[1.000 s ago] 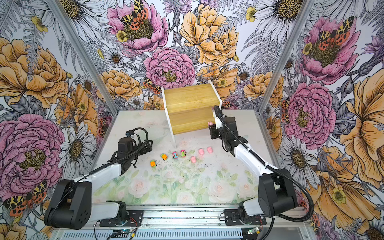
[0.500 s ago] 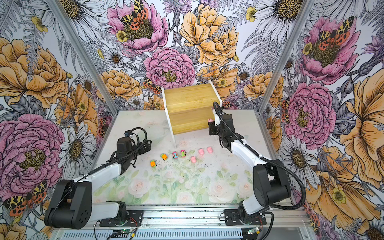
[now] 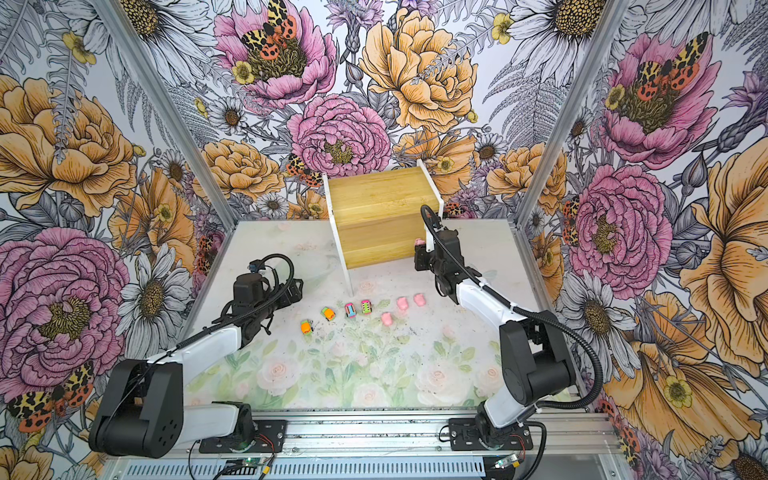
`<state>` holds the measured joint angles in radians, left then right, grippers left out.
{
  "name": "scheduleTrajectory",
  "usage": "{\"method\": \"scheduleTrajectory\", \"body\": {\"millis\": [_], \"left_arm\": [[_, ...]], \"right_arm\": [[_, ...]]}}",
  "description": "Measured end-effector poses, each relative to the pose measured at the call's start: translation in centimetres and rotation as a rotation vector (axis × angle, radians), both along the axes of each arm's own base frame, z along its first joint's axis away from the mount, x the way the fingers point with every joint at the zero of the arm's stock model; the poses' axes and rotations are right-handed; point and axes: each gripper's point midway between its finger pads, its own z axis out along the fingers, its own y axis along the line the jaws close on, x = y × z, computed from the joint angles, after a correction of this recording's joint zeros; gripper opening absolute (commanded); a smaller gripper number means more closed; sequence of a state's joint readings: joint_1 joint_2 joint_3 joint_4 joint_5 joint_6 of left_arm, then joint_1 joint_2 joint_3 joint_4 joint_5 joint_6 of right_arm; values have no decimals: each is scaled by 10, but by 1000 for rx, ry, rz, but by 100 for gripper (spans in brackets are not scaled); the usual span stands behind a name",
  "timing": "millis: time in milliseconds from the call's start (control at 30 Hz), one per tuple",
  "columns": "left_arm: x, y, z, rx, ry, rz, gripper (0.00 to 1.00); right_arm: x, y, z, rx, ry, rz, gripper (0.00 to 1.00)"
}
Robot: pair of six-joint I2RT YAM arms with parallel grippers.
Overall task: Place and organize the plastic toys onto the shelf
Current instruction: 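Lift the pink pig with the right gripper toward the lower shelf, then lower the pig onto the lower wooden shelf and open the right gripper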
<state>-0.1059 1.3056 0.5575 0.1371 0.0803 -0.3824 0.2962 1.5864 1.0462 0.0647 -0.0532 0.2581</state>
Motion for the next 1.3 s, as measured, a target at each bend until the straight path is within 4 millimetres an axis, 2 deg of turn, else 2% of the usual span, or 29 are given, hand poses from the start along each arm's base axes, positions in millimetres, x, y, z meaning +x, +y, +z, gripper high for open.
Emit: {"method": "scheduleTrajectory", "body": {"millis": [300,767,1300], "left_arm": [[0,2,-4,-1,11,4,99],[0,3,-5,-3,14,5,99],[0,2,-5,-7,15,0,99]], "right_arm": [[3,-3,1,-5,-11,-56,29],[14,4,-4,22,-31,-91,29],[17,7,-5,34,-31,-113,42]]}}
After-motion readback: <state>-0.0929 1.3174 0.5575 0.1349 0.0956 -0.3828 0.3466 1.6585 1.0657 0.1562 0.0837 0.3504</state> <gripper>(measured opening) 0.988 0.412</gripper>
